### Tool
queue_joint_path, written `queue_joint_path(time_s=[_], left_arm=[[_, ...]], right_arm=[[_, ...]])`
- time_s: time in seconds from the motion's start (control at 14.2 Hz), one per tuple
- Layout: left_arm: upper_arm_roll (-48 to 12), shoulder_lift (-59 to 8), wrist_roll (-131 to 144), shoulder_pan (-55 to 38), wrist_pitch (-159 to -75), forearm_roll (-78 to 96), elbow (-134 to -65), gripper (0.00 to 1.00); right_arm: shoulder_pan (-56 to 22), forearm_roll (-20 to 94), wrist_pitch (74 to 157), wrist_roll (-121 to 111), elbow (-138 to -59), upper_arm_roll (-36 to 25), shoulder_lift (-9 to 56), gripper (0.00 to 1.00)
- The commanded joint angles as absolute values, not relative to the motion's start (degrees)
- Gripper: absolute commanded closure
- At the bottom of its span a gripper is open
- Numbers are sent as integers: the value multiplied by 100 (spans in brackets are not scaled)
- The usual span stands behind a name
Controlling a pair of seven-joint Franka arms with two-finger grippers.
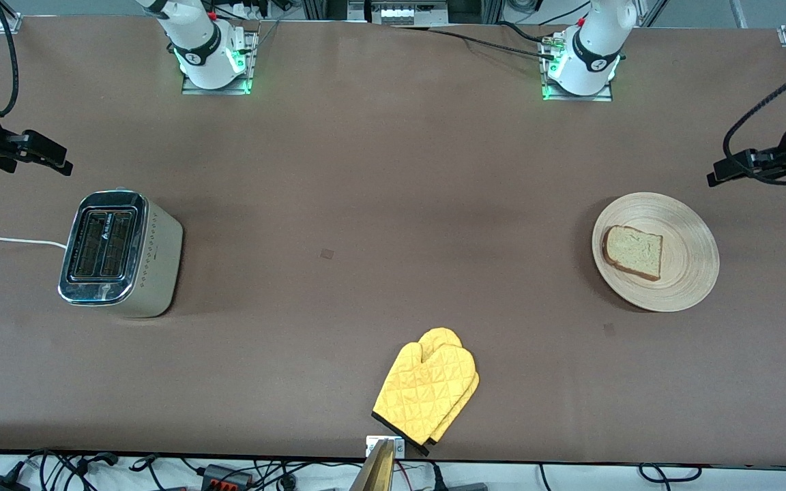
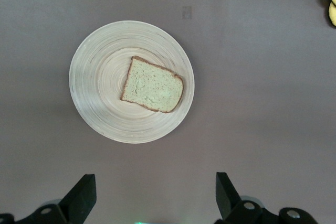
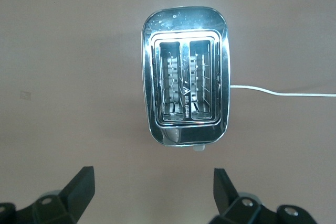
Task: Move plate and put bread in toaster
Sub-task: 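Move the left gripper toward the wooden plate with the bread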
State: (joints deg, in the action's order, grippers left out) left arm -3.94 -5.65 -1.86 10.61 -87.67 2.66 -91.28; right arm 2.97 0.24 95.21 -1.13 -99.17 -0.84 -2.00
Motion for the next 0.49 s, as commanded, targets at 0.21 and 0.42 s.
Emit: queue_joint_path(time_s=[0.21, 0.42], left_arm=[[-396, -2195, -765, 1844, -8727, 1176, -8324, 0], [-396, -2662, -1525, 2336, -8728, 1265, -8192, 0]], right_arm=[[290, -18, 9492, -123, -9668, -18, -97, 0], [308, -9, 9492, -114, -9677, -18, -62, 0]])
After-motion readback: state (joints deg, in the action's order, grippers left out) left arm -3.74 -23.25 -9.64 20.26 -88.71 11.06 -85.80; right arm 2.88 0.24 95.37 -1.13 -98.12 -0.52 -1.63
